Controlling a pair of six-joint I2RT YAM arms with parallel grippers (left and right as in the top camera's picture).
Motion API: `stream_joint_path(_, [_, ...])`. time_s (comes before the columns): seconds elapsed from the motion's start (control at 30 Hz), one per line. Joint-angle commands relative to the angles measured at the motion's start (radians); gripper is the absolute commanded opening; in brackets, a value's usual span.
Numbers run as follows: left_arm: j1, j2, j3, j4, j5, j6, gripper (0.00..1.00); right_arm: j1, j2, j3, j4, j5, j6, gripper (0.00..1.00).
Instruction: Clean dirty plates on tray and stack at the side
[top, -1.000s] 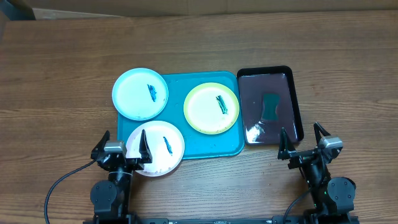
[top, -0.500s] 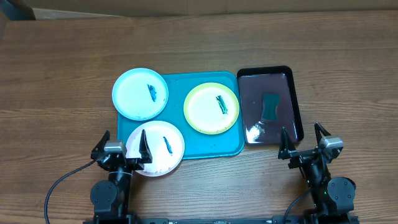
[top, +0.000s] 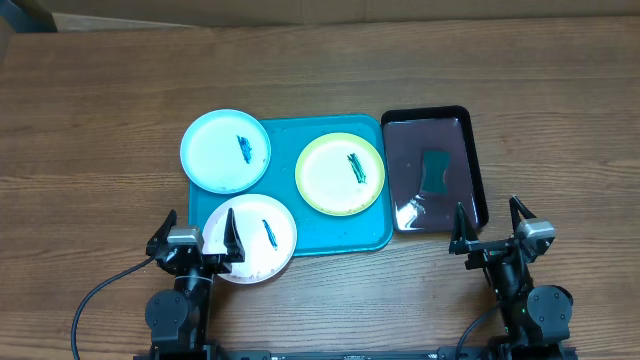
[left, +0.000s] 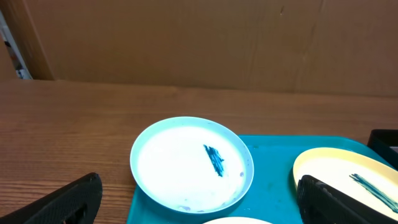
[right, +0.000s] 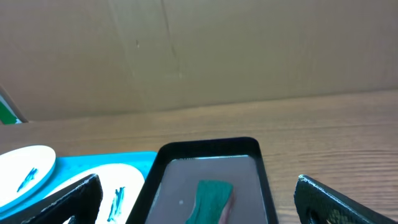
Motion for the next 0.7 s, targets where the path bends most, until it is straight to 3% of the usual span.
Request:
stream_joint_path(0.0, [0.000, -0.009, -0.003, 0.007, -0.013, 0.019, 1.00, -0.007, -0.010, -0.010, 0.009, 0.015, 0.004, 1.00])
stream_joint_path(0.2, [0.000, -0.009, -0.003, 0.024, -0.013, 0.018, 1.00, -0.007, -0.010, -0.010, 0.004, -0.035, 0.016, 1.00])
stream_joint_path(0.5, [0.000, -0.009, 0.018, 0.067, 0.106, -0.032, 1.00, -0.007, -0.010, 0.076, -0.083, -0.042, 0.185, 1.00])
stream_joint_path(0.67, [0.000, -0.005, 0.151, -0.077, 0.115, -0.091, 1.00, -0.008, 0.029, 0.251, -0.209, -0.031, 0.142, 1.00])
